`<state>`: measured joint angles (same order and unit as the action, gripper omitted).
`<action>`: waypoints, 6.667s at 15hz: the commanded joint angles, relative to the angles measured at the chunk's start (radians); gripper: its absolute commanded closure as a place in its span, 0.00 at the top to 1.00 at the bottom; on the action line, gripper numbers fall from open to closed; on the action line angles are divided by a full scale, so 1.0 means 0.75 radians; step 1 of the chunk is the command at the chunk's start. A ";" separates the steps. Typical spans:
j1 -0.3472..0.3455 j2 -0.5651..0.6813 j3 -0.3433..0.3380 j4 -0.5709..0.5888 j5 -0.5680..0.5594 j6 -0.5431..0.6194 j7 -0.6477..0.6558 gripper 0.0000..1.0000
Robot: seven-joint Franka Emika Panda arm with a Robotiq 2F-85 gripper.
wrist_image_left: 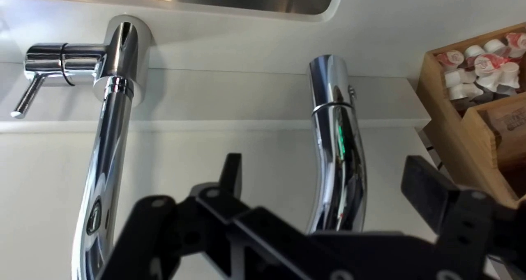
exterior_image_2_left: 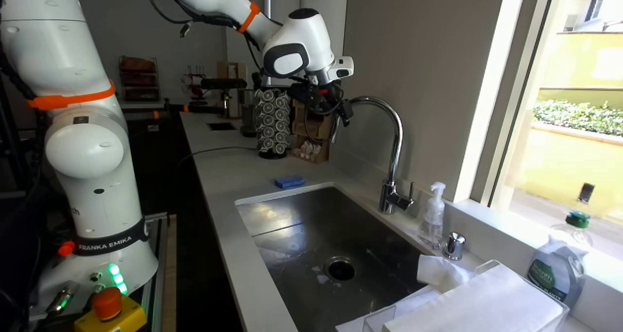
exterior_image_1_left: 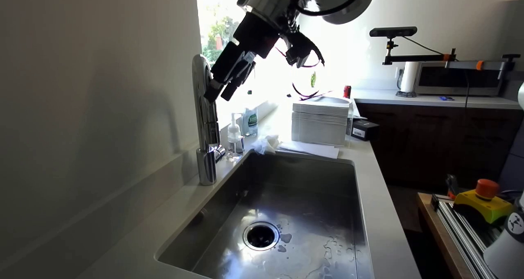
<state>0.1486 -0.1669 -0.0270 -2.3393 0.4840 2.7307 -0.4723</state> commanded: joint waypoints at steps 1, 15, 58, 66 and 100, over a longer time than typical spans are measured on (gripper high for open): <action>-0.033 0.015 0.050 -0.042 -0.154 0.121 0.227 1.00; -0.305 -0.078 0.230 -0.098 -1.045 0.046 1.138 1.00; -0.192 -0.359 -0.132 -0.070 -0.558 -0.576 0.185 1.00; -0.318 -0.328 -0.245 -0.044 -0.694 -0.399 0.145 1.00; -0.473 0.523 -0.147 0.468 0.098 -0.204 0.069 1.00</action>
<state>-0.1578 0.1641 -0.1868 -2.0390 0.4828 2.5682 -0.3936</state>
